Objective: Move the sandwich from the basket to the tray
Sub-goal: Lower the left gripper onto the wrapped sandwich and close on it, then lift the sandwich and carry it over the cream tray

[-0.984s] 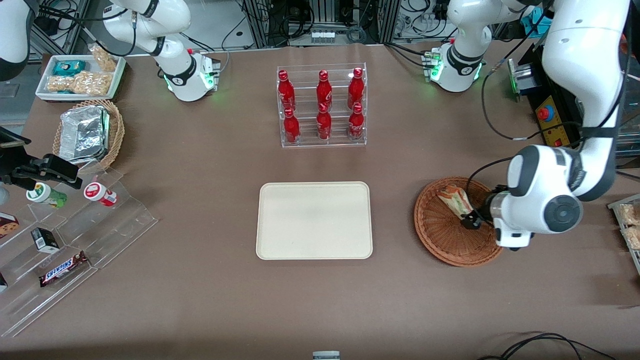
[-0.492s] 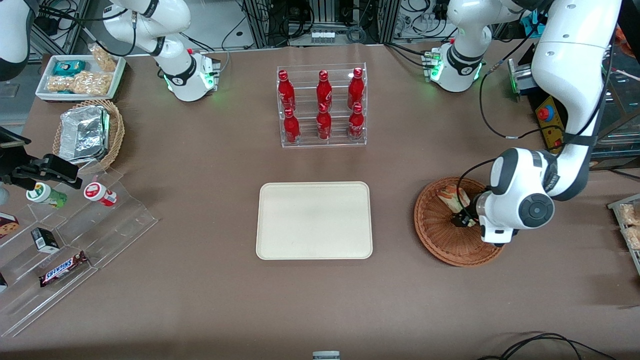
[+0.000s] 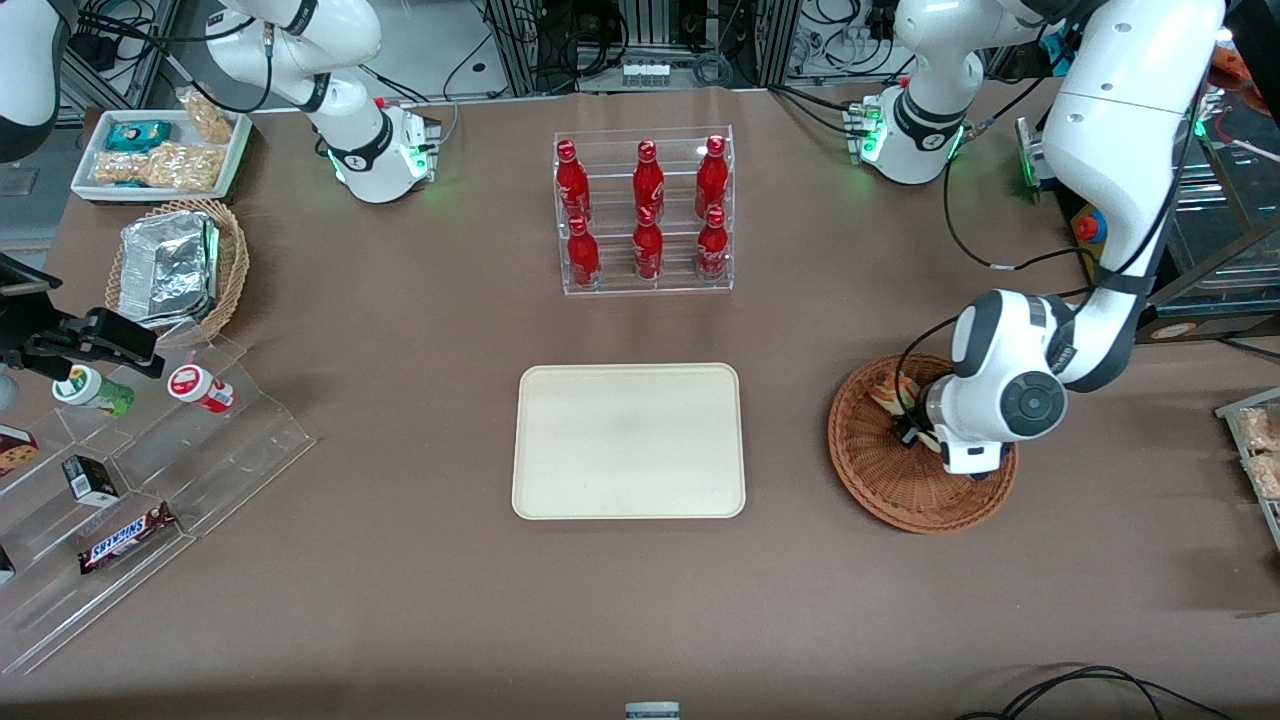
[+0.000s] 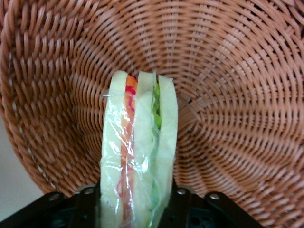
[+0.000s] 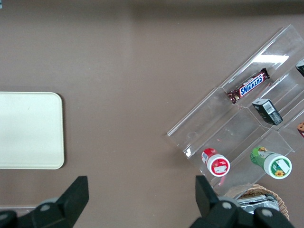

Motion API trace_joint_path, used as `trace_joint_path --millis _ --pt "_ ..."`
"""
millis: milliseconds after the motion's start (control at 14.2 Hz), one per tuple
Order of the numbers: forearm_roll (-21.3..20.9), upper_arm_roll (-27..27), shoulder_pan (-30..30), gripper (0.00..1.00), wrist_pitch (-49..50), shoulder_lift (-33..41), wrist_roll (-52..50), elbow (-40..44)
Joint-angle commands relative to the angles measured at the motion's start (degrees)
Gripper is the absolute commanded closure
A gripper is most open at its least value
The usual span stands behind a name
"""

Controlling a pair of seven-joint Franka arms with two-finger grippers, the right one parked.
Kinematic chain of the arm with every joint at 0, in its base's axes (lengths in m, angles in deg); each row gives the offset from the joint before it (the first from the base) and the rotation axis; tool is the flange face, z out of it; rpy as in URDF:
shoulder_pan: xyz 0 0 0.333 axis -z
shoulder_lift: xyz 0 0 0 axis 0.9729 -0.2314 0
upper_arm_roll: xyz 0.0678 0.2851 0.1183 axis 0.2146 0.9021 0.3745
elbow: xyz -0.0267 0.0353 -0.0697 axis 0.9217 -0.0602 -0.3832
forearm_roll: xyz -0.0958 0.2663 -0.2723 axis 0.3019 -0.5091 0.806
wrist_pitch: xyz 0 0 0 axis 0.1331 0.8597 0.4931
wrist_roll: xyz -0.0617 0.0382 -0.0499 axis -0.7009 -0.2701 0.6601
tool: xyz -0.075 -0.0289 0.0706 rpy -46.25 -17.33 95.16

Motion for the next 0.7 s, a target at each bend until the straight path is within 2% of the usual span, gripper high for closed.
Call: trace_joint_path --millis 0,141,281,633 --pt "-0.89 0.17 0.85 0.95 5.4 3.92 -3.09 1.1" --pt "-1.15 -0.97 2.68 0.94 16.56 8.75 -1.16 3.29" --pt "-1.07 -2.64 6.72 0.94 21.95 9.39 -1.07 8.2" --pt "-0.46 -2.91 20.17 0.94 23.9 4.05 4.37 20.33"
